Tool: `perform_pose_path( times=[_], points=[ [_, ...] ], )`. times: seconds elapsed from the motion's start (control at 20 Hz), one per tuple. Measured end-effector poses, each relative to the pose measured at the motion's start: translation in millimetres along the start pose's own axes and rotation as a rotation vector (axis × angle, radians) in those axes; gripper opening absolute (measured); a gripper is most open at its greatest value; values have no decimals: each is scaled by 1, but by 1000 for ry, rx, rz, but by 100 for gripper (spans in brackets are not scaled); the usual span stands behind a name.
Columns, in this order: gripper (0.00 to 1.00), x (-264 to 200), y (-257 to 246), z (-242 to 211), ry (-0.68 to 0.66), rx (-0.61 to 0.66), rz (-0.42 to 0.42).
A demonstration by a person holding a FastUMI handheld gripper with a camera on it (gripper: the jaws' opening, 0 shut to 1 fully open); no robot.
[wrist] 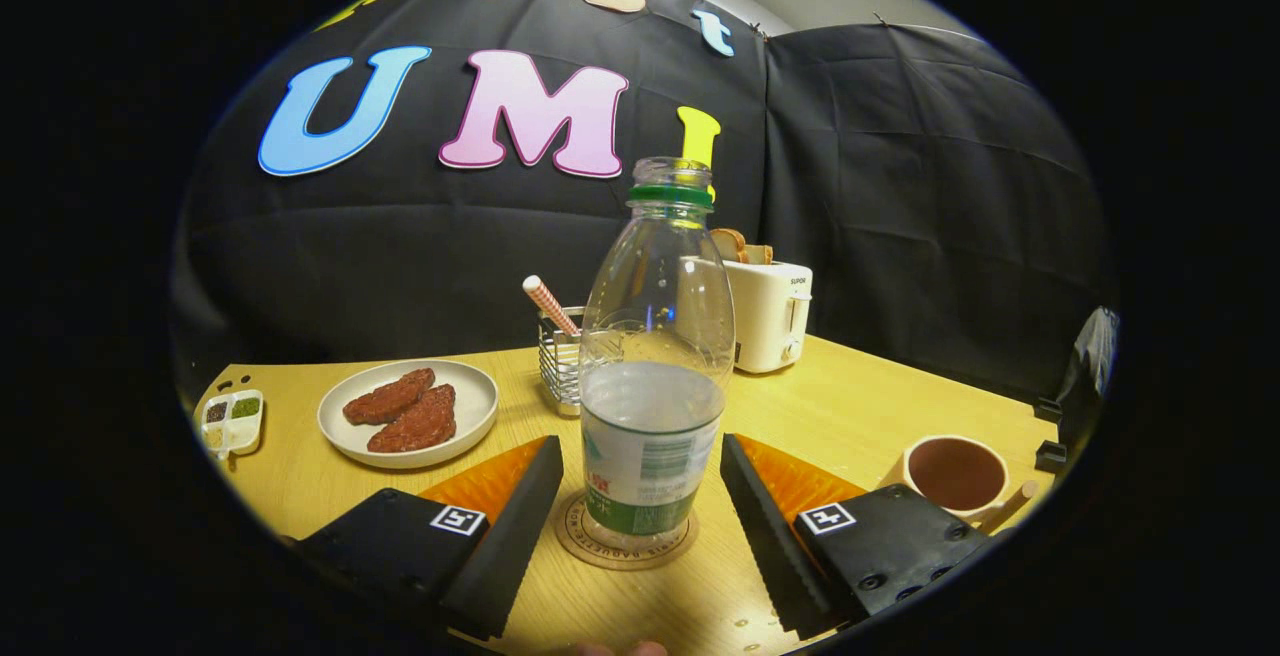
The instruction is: Take the bottle from table, then pour the juice into the cup, finally place the bottle on the coaster
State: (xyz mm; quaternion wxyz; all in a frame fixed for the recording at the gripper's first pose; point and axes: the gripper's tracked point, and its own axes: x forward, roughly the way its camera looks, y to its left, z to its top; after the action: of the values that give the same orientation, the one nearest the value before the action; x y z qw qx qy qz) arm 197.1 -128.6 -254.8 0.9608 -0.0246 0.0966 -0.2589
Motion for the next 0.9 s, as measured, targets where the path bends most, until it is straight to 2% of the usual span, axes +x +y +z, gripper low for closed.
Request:
perform_pose_path(
  times=[0.35, 0.55, 0.9],
  points=[
    [97, -46, -4, 14, 14, 43, 33],
    [97, -79, -5, 44, -10, 75, 83],
    [97, -134, -2, 103, -71, 34, 188]
  ],
)
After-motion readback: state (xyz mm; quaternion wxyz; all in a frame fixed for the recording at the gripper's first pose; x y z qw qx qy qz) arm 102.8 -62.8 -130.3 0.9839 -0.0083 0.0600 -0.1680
